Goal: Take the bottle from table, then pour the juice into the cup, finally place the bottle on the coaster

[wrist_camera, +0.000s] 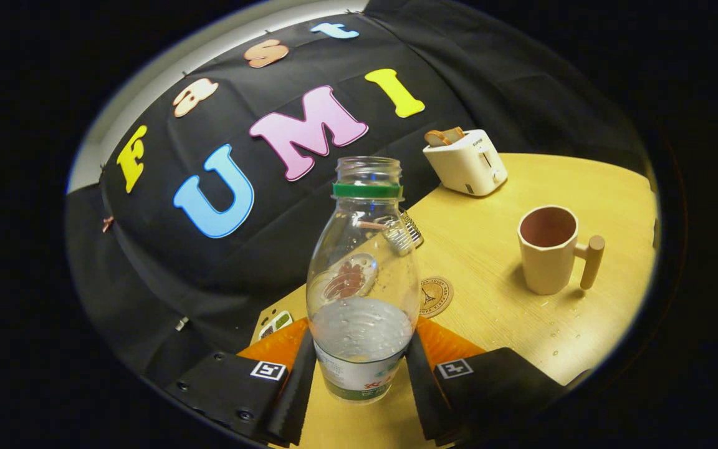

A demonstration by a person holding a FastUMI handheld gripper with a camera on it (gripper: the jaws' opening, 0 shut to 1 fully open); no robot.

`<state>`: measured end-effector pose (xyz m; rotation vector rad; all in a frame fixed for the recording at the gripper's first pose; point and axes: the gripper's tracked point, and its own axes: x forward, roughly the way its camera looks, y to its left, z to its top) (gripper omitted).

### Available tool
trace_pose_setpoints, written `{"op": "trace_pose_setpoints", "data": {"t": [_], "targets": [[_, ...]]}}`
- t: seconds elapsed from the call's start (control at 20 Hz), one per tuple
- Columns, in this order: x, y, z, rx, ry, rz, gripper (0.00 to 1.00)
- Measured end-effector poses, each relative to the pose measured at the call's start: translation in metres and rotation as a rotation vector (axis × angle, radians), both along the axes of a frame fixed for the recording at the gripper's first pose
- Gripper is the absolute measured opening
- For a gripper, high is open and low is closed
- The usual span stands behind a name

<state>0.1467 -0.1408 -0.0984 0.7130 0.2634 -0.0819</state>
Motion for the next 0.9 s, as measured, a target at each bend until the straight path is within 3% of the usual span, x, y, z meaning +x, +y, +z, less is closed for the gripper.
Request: {"op": "trace_pose_setpoints", "data": {"t": [0.25,0.7,0.9], "targets": [[0.011,-0.02,-0.011,0.234,0.04,-0.046,0.72],[0.018,-0.052,-0.035,0.47,0.117,-0.087,0.72],[0.026,-0.063,-0.038,0.631,0.136,-0.136,0.72]]}}
